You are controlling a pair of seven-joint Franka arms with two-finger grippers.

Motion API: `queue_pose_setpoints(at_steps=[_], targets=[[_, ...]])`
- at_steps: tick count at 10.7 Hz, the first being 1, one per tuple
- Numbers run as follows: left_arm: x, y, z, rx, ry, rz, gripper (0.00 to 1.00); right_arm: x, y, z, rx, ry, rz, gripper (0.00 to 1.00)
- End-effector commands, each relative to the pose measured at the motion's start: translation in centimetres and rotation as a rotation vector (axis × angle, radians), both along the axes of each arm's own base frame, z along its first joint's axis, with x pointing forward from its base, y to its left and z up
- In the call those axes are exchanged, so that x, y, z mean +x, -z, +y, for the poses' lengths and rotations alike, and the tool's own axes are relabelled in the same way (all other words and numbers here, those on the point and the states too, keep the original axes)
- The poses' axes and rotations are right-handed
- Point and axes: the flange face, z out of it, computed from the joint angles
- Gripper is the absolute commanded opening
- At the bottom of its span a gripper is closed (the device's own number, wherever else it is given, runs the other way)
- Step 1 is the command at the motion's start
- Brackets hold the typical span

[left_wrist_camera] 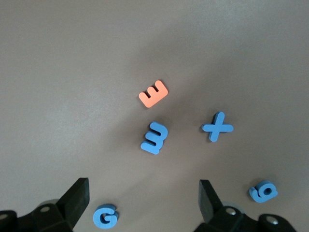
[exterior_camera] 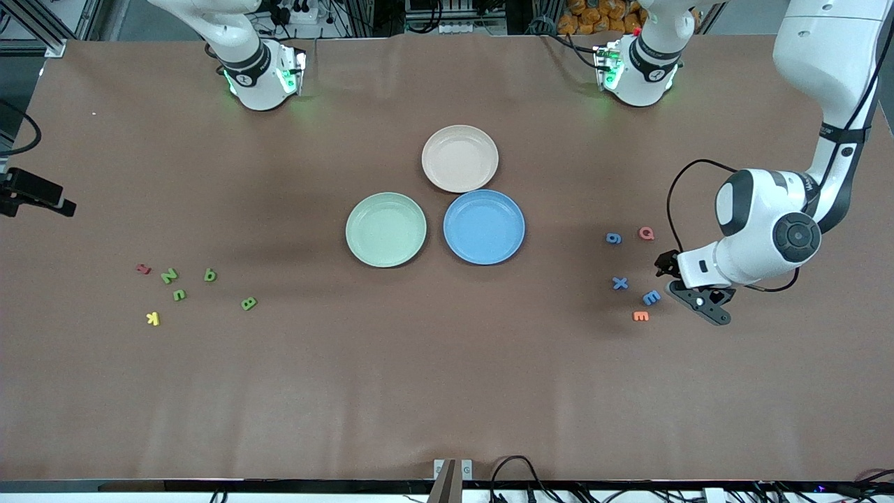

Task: Sort letters by color into matching plates
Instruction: 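Reach the left gripper toward the blue letters beside the blue plate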

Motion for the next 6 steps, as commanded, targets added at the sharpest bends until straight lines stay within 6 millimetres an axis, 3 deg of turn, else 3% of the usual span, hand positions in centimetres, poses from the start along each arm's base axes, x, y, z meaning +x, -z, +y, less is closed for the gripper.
queue_pose_setpoints(at_steps=[1,6], targets=[[0.6,2.4,0.1,0.045,0.100,-0.054,1.00,1.3,1.6,-0.4,0.011,0.053,-0.028,1.00],[0.9,4.3,-0.4,0.033,0.122,-0.077,1.00,4.0,5.7,-1.2,0.060,0.132,-0.031,1.00]])
